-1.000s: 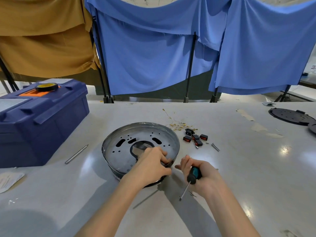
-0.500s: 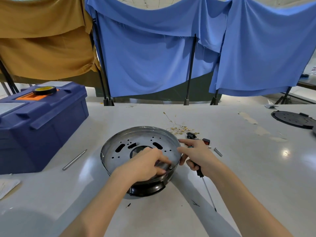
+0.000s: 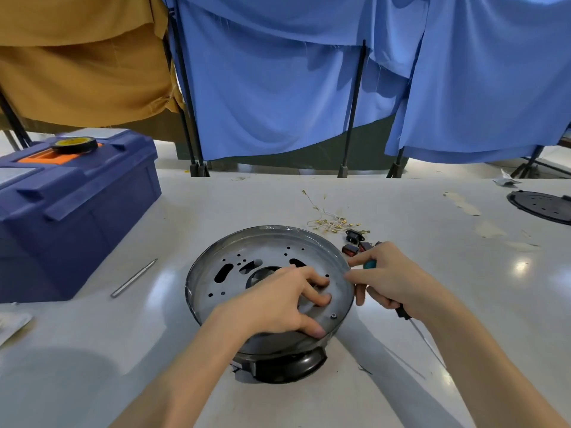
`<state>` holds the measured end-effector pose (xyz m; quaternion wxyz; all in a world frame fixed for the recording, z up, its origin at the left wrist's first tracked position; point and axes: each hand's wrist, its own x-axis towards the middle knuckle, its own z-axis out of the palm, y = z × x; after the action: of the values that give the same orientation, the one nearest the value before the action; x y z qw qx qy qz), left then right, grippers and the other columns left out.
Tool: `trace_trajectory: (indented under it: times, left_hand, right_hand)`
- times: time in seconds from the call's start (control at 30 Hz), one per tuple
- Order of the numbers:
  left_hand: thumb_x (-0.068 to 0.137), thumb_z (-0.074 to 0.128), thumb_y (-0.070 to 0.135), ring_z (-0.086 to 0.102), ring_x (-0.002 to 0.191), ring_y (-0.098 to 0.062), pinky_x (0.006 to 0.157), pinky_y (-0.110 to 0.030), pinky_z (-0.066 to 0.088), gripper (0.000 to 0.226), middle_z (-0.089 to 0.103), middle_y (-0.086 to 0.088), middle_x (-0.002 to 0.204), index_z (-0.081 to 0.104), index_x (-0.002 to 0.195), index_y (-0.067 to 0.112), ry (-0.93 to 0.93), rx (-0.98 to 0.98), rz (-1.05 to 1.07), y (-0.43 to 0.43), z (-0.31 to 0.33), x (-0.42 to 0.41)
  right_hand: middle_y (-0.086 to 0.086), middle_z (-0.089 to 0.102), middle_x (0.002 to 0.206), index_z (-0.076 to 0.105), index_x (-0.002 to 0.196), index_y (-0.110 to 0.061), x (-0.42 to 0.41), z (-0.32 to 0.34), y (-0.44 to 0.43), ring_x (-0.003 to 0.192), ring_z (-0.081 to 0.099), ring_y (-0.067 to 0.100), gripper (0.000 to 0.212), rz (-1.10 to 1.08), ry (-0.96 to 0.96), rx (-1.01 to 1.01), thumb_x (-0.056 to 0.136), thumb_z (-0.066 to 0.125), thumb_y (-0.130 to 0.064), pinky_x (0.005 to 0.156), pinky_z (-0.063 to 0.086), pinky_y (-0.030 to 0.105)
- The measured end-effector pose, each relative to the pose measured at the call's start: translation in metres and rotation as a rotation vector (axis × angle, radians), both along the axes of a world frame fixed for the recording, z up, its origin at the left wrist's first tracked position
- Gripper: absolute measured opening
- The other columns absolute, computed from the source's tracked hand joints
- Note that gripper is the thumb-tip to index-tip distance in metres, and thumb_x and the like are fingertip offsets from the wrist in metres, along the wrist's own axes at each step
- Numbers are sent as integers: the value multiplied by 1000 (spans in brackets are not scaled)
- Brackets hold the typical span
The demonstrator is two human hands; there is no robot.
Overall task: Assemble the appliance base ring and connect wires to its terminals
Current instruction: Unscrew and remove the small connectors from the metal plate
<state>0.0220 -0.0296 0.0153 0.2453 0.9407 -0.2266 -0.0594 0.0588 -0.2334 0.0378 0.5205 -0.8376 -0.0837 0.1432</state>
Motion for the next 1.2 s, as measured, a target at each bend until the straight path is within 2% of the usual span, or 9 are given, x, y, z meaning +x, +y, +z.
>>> trace_trajectory:
  times: [0.07,0.1,0.17,0.23,0.33,0.43,0.6,0.97,1.2]
  left_hand:
    - [69,82,39,33,125,0,98,-22,29,52,43,26,136,68,117,30,-20,-28,19,-6,-6,-3]
    - [67,83,38,33,125,1,99,-22,29,53,44,27,135,68,117,29,-21,-44,33,-8,-7,-4]
    - [65,85,36,32,127,1,99,-22,29,55,48,26,134,66,117,28,-12,-83,55,-9,-9,-4]
    - [64,86,35,28,133,0,106,-28,28,57,51,31,129,65,117,26,-14,-86,46,-10,-8,-4]
    - [64,85,32,29,132,3,110,-38,32,54,41,56,103,67,115,22,25,-94,9,-10,-6,-4]
    - [66,84,29,42,124,5,108,-35,38,42,44,41,130,73,105,18,57,-130,-2,-9,-7,-2]
    - [67,84,25,41,121,12,109,-27,34,45,43,33,138,72,110,17,72,-166,12,-10,-8,-3]
    - [68,83,25,30,132,11,114,-32,29,45,43,28,142,72,111,17,62,-164,0,-9,-8,-2]
    - [70,82,24,25,126,19,108,-22,25,42,43,26,143,73,110,15,48,-155,-21,-9,-8,-2]
  right_hand:
    - [18,65,54,70,95,-9,-3,5,-11,29,25,16,11,38,37,-62,87,63,-8,39,20,16]
    - [17,66,55,71,91,-10,-4,8,-15,30,26,17,9,39,37,-92,89,65,-16,40,20,17]
    - [16,63,53,71,71,-9,-2,18,-21,30,26,17,26,-61,-76,-41,90,66,-26,39,20,18]
    - [10,53,48,58,49,-12,-2,34,-24,29,26,15,46,-304,-232,242,92,63,-28,36,19,16]
    - [2,43,45,45,45,-20,-8,58,-26,30,24,12,49,-453,-292,899,93,58,-24,33,18,15]
    - [-2,38,45,42,52,-18,-13,65,-16,30,22,9,43,-432,-240,1184,94,53,-21,30,17,17]
    - [-1,35,45,38,55,-14,-16,45,8,29,22,9,42,-422,-153,1159,95,51,-17,31,16,15]
    - [1,38,43,43,46,-17,-12,27,18,29,22,11,50,-427,-220,1060,95,53,-16,35,16,14]
    - [1,40,43,44,46,-16,-12,24,19,28,24,11,51,-429,-263,1026,96,53,-16,35,18,15]
